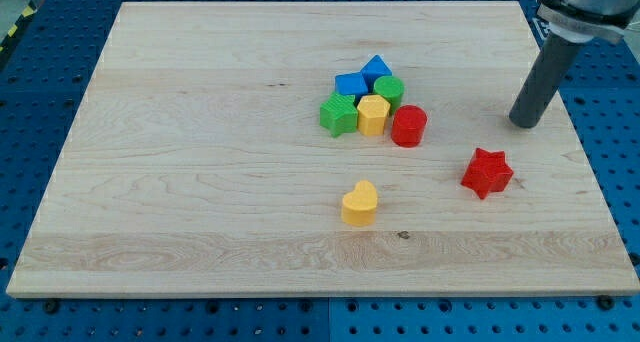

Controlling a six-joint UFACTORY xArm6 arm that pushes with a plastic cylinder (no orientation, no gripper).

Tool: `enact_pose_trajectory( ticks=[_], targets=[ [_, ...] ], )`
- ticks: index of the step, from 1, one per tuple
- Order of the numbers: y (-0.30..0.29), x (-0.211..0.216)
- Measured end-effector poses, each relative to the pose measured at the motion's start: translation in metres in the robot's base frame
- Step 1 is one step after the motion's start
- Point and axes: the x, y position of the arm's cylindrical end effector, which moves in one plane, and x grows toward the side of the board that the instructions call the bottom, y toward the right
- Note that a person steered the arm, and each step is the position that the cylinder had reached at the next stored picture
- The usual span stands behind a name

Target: Slide red star to the yellow heart

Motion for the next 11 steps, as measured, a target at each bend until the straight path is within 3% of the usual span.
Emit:
enact_pose_trajectory(
  ticks=[3, 8, 11],
  targets=[
    [-0.048, 0.067],
    [-0.062, 0.095],
    [-0.129, 0.092]
  ],
)
